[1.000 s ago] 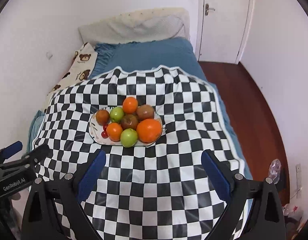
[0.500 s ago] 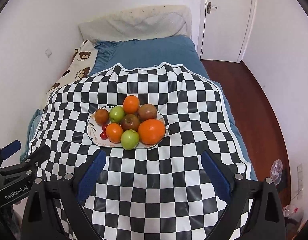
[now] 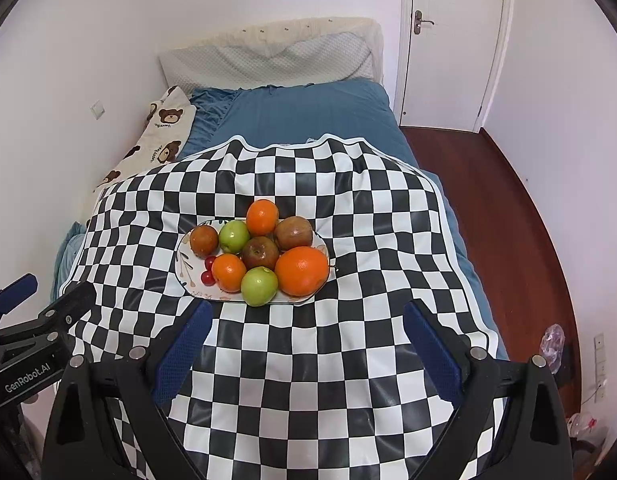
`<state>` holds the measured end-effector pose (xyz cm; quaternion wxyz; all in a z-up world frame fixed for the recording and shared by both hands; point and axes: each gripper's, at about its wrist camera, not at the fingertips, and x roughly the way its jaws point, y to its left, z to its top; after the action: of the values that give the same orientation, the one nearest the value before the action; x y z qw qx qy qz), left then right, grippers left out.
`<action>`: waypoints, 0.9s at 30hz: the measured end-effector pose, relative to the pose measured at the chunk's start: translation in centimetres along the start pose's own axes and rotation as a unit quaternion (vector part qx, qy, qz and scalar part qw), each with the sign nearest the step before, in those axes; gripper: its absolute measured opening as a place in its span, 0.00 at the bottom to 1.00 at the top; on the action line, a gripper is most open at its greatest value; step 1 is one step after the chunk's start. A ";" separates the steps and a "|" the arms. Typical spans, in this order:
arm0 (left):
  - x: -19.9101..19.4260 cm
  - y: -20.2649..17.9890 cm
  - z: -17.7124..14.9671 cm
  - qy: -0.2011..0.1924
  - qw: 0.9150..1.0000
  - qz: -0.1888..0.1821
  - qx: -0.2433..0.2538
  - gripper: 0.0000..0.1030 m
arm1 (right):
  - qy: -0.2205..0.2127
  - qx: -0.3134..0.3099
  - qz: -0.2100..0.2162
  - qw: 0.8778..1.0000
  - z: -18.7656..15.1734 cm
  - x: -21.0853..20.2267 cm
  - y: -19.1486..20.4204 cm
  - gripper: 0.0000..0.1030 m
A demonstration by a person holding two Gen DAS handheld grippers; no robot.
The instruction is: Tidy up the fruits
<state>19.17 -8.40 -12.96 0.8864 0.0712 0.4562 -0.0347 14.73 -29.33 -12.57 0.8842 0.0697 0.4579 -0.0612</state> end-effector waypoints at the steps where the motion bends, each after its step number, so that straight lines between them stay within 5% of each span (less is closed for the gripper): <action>1: 0.0 0.0 0.0 0.000 1.000 0.000 0.000 0.98 | 0.001 0.002 0.000 1.000 -0.2 -0.2 0.0 0.95; 27: -0.6 -0.7 -0.3 -0.008 1.000 0.003 -0.003 0.98 | -0.003 0.006 0.000 1.000 0.1 -0.3 0.1 0.95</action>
<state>18.51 -9.09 -12.72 0.8904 0.0695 0.4488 -0.0307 14.69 -29.20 -12.26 0.8851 0.0744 0.4548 -0.0644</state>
